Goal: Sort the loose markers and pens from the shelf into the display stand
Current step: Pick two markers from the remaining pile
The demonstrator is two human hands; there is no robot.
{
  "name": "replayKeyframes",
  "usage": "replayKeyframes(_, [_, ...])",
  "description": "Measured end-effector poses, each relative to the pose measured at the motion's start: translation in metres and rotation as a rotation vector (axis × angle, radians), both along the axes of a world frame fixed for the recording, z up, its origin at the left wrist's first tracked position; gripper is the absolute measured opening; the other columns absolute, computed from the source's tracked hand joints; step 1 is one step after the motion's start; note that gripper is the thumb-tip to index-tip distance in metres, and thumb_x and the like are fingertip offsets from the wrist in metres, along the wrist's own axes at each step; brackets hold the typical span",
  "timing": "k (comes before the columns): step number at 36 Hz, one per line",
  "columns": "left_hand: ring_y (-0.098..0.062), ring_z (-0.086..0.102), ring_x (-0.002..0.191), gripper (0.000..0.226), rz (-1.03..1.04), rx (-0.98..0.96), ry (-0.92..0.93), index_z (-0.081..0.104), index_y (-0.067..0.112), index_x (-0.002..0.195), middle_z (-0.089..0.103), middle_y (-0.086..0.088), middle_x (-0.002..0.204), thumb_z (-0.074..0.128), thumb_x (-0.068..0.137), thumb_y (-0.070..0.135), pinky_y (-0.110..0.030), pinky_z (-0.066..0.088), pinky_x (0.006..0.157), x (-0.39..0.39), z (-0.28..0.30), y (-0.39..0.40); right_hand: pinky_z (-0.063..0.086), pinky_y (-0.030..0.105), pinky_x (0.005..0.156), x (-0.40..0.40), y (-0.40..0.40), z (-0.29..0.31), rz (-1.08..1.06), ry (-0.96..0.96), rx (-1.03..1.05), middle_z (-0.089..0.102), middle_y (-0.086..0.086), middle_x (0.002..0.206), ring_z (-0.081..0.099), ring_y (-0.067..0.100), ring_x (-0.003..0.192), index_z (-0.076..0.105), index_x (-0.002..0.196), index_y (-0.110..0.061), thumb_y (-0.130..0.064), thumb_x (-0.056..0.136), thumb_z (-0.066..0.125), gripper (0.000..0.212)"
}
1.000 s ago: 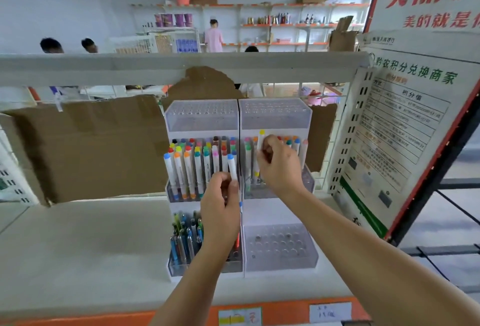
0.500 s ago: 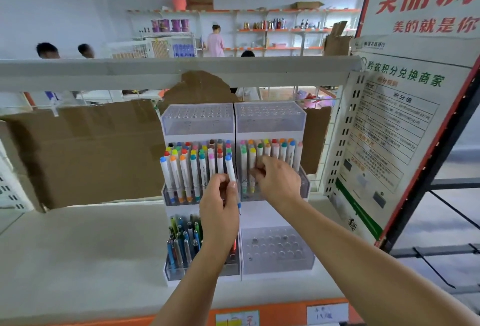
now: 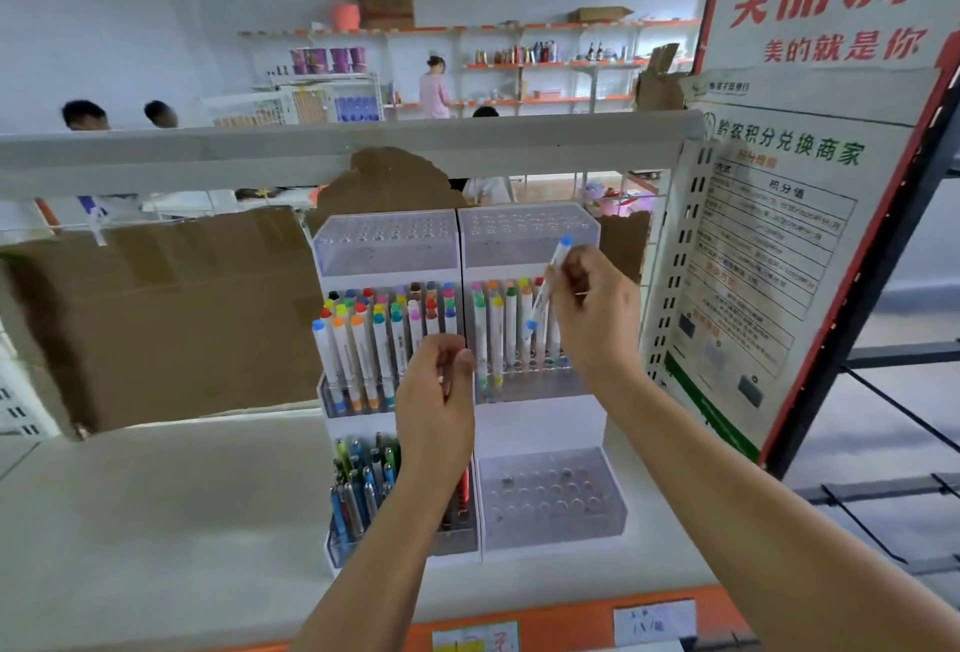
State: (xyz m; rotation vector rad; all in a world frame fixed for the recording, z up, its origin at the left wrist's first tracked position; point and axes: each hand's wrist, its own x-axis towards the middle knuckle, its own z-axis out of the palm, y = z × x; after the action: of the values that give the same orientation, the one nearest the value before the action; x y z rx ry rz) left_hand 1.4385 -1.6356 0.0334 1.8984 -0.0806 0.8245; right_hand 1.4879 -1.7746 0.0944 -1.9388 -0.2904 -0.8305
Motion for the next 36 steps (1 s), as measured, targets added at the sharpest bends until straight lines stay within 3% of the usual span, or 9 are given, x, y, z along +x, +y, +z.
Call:
replayKeyframes(5, [-0.002,0.056,0.086,0.009,0.028,0.009,0.032,0.057,0.020,0.103,0.061,0.009,0.092,0.050,0.097,0.019,-0.008,0.041,0.074,0.001,-0.005,0.004,0.033,0.028,0.053,0.009,0.007,-0.012,-0.001,0.016,-0.146,0.051,-0.001,0.062,0.042,0.015,0.055,0.050,0.077,-0.009,-0.013,0.094,0.055,0.018])
replayKeyframes(11, [-0.001,0.056,0.086,0.011,0.047,0.040,0.022,0.058,0.018,0.103,0.060,0.011,0.092,0.050,0.096,0.017,-0.005,0.041,0.072,0.002,-0.006,0.011,0.039,0.045,0.083,0.005,0.016,-0.021,-0.004,0.063,-0.289,0.050,0.001,0.067,0.050,0.022,0.062,0.047,0.079,-0.012,-0.015,0.094,0.054,0.017])
replayKeyframes(14, [0.001,0.055,0.085,0.012,0.051,0.053,0.016,0.060,0.013,0.104,0.060,0.008,0.092,0.051,0.096,0.014,-0.002,0.040,0.072,0.002,-0.006,0.013,0.045,0.042,0.075,0.009,0.016,-0.019,-0.014,0.084,-0.268,0.049,0.001,0.066,0.049,0.022,0.062,0.047,0.078,-0.011,-0.016,0.094,0.054,0.019])
replayKeyframes(17, [0.000,0.055,0.086,0.012,0.040,0.050,0.030,0.059,0.014,0.104,0.060,0.006,0.095,0.050,0.096,0.014,-0.004,0.041,0.073,0.002,-0.007,0.012,0.040,0.041,0.078,0.011,0.018,-0.014,-0.021,0.113,-0.328,0.050,0.002,0.066,0.049,0.022,0.063,0.048,0.080,-0.010,-0.019,0.095,0.053,0.018])
replayKeyframes(22, [-0.005,0.056,0.088,0.014,0.025,0.050,0.038,0.059,0.015,0.105,0.061,0.006,0.096,0.049,0.097,0.017,-0.007,0.040,0.075,0.003,-0.007,0.011,0.033,0.029,0.061,0.013,0.021,-0.018,-0.017,0.162,-0.419,0.050,-0.001,0.071,0.049,0.017,0.066,0.046,0.082,-0.015,-0.020,0.096,0.052,0.016])
replayKeyframes(25, [-0.003,0.056,0.085,0.014,0.041,0.074,0.015,0.061,0.014,0.104,0.061,0.006,0.092,0.050,0.096,0.017,-0.005,0.041,0.073,0.002,-0.006,0.015,0.040,0.028,0.057,0.013,0.020,-0.035,-0.027,0.232,-0.428,0.054,0.000,0.074,0.054,0.020,0.068,0.049,0.086,-0.015,-0.021,0.096,0.052,0.012])
replayKeyframes(29, [-0.002,0.057,0.083,0.014,0.041,0.086,0.008,0.061,0.013,0.104,0.061,0.007,0.089,0.050,0.096,0.017,-0.005,0.042,0.071,0.000,-0.006,0.018,0.026,0.024,0.047,0.012,0.021,-0.037,-0.131,0.245,-0.497,0.050,-0.004,0.071,0.048,0.019,0.064,0.044,0.081,-0.019,-0.026,0.097,0.049,0.017])
replayKeyframes(32, [-0.003,0.057,0.084,0.015,0.035,0.091,0.016,0.061,0.013,0.105,0.061,0.006,0.090,0.050,0.096,0.018,-0.008,0.042,0.073,-0.002,-0.008,0.019,0.022,0.023,0.045,0.011,0.021,-0.034,-0.162,0.255,-0.551,0.049,-0.005,0.072,0.047,0.017,0.065,0.043,0.084,-0.020,-0.029,0.098,0.046,0.017])
replayKeyframes(36, [-0.005,0.057,0.082,0.012,0.017,0.088,0.029,0.060,0.014,0.103,0.060,0.005,0.088,0.050,0.096,0.017,-0.012,0.043,0.072,-0.007,-0.008,0.020,0.031,0.024,0.052,0.008,0.019,-0.035,-0.144,0.299,-0.578,0.054,-0.005,0.079,0.053,0.017,0.072,0.047,0.087,-0.021,-0.032,0.098,0.047,0.015])
